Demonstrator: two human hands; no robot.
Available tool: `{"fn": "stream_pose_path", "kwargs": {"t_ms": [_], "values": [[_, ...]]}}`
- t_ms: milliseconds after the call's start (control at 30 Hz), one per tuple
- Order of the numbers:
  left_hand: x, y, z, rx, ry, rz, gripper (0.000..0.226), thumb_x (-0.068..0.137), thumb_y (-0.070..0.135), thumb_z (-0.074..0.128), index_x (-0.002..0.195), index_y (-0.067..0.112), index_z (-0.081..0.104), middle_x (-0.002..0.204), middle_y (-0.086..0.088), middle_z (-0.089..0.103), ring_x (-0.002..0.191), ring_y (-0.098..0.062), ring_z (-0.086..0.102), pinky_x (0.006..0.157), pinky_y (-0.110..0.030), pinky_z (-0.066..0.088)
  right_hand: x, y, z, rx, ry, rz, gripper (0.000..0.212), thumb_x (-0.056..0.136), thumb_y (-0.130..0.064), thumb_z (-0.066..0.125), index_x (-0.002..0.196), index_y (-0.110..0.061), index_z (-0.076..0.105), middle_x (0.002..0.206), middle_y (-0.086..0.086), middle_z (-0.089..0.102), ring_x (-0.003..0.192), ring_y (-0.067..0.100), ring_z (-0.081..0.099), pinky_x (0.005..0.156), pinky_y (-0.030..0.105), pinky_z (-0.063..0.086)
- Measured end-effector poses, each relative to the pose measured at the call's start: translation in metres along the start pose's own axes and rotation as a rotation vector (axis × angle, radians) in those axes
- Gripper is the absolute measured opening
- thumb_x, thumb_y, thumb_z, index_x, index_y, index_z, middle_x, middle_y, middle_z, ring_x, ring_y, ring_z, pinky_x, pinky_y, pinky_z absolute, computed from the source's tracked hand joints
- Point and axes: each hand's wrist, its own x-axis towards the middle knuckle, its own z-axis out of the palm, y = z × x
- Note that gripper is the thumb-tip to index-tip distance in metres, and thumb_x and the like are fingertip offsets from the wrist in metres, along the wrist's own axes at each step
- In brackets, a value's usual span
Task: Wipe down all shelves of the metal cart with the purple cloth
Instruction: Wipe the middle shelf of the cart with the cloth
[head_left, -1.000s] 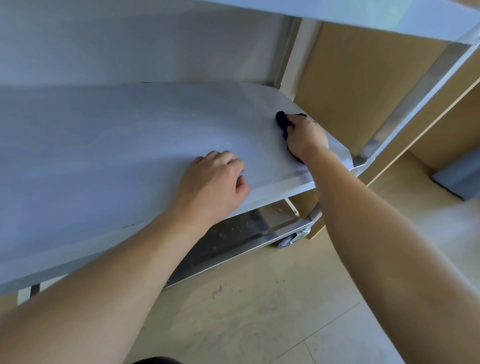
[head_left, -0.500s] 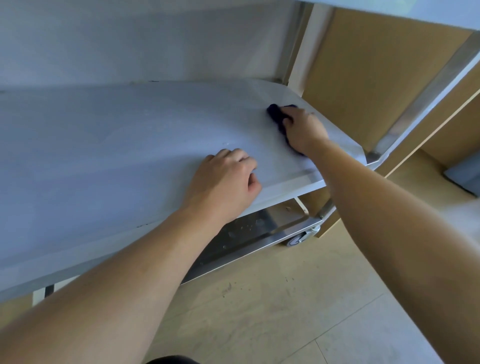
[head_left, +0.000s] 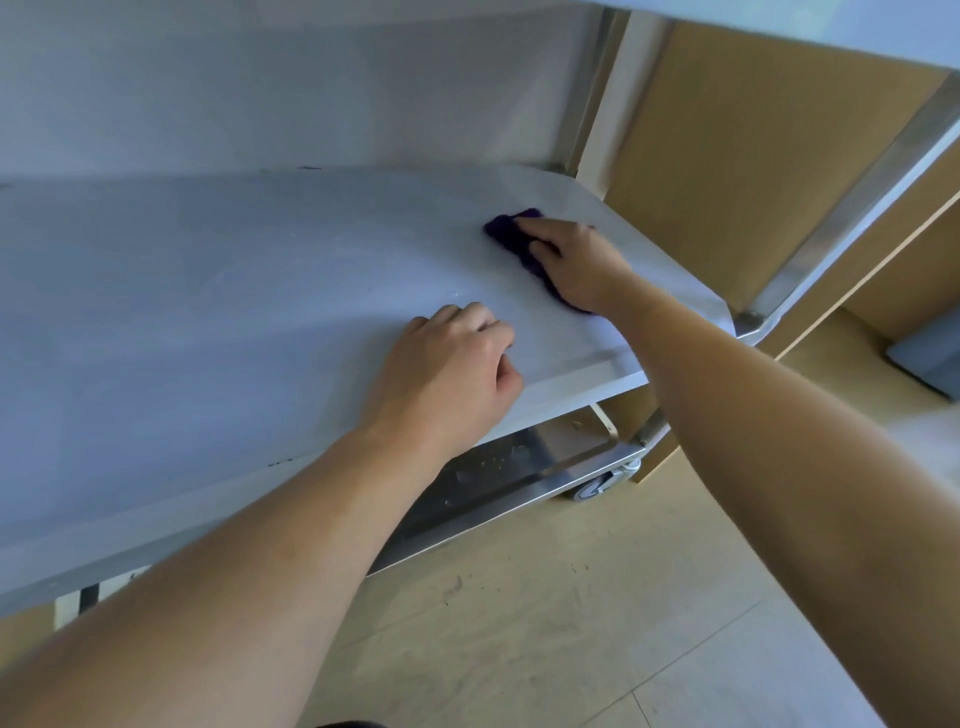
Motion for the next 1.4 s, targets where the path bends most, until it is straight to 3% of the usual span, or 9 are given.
{"fn": "stream_pose_path", "kwargs": {"t_ms": [200,300,467,733,833,900,1100,1300,1400], "values": [[0.003,0.002,0.000,0.026,-0.016,0.006,0.037,0.080,0.024,0.037,0.092,0.012,0.071,0.098,-0.003,0.067,0.092,-0.030,0.060,0.080,-0.045,0.047,0.030,0.031,-0.001,0.019,0.001,0.440,0.038,0.100,-0.030,0.034,0.133,-0.033,0.052,0.117,0.003,0.056,0.087,0.024,0.051,0.066,0.025,0.042],[0.003,0.001,0.000,0.032,-0.008,0.007,0.036,0.079,0.024,0.039,0.091,0.012,0.070,0.095,-0.004,0.066,0.090,-0.031,0.059,0.078,-0.045,0.046,0.045,-0.013,0.015,-0.017,-0.031,0.303,0.040,0.100,-0.031,0.036,0.138,-0.034,0.047,0.139,0.008,0.048,0.103,0.030,0.055,0.074,0.022,0.043],[0.001,0.000,-0.002,0.029,-0.001,0.000,0.034,0.078,0.023,0.040,0.089,0.011,0.069,0.092,-0.005,0.065,0.087,-0.032,0.058,0.075,-0.045,0.046,0.037,-0.061,0.029,-0.007,-0.086,-0.098,0.042,0.101,-0.017,0.037,0.141,-0.029,0.045,0.142,0.000,0.050,0.126,0.026,0.047,0.098,0.024,0.033],[0.002,0.000,0.000,0.010,-0.008,0.004,0.035,0.080,0.024,0.039,0.093,0.014,0.070,0.098,0.000,0.066,0.091,-0.027,0.061,0.080,-0.043,0.047,0.048,0.029,0.001,-0.141,-0.009,0.361,0.040,0.102,-0.026,0.026,0.136,-0.025,0.048,0.130,0.016,0.054,0.105,0.034,0.056,0.075,0.028,0.037],[0.003,0.001,-0.001,0.019,-0.011,-0.001,0.034,0.079,0.023,0.039,0.091,0.015,0.070,0.095,0.000,0.066,0.090,-0.027,0.061,0.078,-0.043,0.047,0.066,0.016,0.012,-0.093,-0.005,0.396,0.041,0.100,-0.026,0.030,0.137,-0.033,0.046,0.136,0.018,0.046,0.116,0.036,0.052,0.087,0.036,0.045],[0.004,0.002,-0.001,0.031,-0.007,0.000,0.031,0.078,0.023,0.041,0.090,0.015,0.070,0.094,0.000,0.066,0.089,-0.027,0.061,0.077,-0.043,0.047,0.075,-0.011,0.025,-0.045,-0.010,0.304,0.040,0.100,-0.029,0.034,0.138,-0.034,0.046,0.141,0.014,0.044,0.122,0.034,0.048,0.097,0.033,0.040],[0.001,0.000,-0.003,0.043,0.016,-0.012,0.027,0.078,0.023,0.045,0.088,0.016,0.069,0.090,0.001,0.064,0.085,-0.027,0.060,0.074,-0.040,0.047,0.072,-0.055,0.038,0.007,-0.060,-0.101,0.040,0.101,-0.018,0.034,0.138,-0.029,0.048,0.132,0.003,0.056,0.117,0.024,0.052,0.082,0.022,0.034],[0.003,-0.001,-0.003,0.001,0.015,-0.015,0.027,0.077,0.021,0.047,0.089,0.015,0.071,0.093,0.002,0.067,0.087,-0.026,0.062,0.076,-0.042,0.050,0.086,0.010,0.030,-0.066,0.091,0.256,0.044,0.101,-0.040,0.026,0.128,-0.021,0.055,0.123,0.011,0.058,0.097,0.031,0.055,0.075,0.030,0.036],[0.005,-0.001,-0.003,-0.007,-0.002,-0.020,0.029,0.077,0.022,0.045,0.089,0.016,0.071,0.094,0.002,0.067,0.088,-0.025,0.063,0.078,-0.042,0.049,0.097,0.019,0.030,-0.061,0.059,0.380,0.035,0.099,-0.028,0.032,0.124,-0.020,0.055,0.116,0.016,0.057,0.088,0.029,0.053,0.067,0.033,0.037]]}}
